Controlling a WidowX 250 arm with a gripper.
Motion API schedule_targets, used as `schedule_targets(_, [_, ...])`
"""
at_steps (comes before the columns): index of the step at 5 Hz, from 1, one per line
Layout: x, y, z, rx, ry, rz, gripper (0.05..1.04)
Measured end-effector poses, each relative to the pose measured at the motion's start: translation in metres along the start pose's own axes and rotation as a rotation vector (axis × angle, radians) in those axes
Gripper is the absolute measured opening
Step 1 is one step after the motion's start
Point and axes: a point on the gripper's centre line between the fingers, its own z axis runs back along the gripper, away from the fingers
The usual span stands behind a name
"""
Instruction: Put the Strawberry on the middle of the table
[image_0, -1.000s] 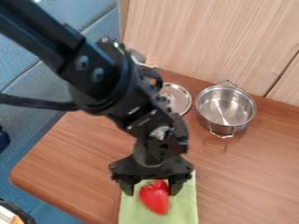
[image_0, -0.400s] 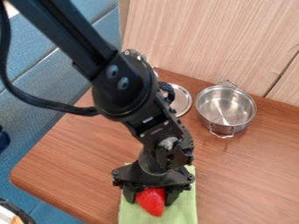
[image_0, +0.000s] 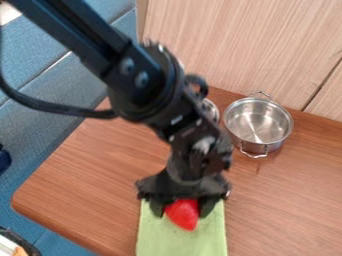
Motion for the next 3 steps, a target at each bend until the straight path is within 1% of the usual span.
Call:
schedule_targets(1, [0.019, -0.007, 0.015, -0.013, -0.046, 0.036, 0.817])
schedule_targets(2, [0.049, -0.009, 0.027, 0.005, -0.093, 0.098, 0.817])
schedule_targets(3, [0.086, -0.007, 0.019, -0.003, -0.108, 0.181, 0.817])
